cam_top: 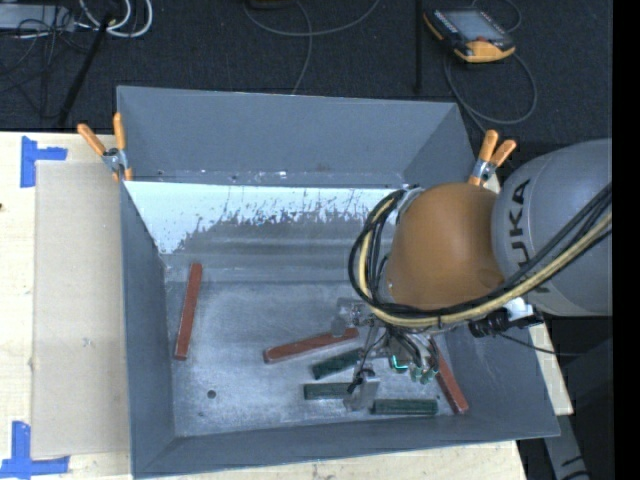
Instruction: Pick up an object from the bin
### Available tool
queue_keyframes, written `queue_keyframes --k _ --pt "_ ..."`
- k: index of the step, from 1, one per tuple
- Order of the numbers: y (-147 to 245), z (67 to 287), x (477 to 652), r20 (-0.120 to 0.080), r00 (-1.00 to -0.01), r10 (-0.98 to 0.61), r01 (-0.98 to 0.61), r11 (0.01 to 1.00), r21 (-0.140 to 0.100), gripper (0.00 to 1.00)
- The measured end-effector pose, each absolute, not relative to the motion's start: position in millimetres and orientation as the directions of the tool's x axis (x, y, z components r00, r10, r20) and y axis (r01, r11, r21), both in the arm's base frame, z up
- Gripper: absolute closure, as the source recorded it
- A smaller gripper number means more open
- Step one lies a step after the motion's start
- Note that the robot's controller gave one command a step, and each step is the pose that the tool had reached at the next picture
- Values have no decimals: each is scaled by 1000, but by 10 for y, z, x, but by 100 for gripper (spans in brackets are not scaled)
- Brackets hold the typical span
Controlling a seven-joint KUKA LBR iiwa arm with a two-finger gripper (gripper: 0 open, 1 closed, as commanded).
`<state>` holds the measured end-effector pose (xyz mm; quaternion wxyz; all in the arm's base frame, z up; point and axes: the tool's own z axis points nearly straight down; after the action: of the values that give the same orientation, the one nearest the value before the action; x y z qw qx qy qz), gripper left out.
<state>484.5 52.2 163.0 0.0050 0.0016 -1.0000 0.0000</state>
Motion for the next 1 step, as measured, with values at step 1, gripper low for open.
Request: queue_keyframes --k 1 --pt "573 661 5220 9 -999 -49 -49 999 0 0"
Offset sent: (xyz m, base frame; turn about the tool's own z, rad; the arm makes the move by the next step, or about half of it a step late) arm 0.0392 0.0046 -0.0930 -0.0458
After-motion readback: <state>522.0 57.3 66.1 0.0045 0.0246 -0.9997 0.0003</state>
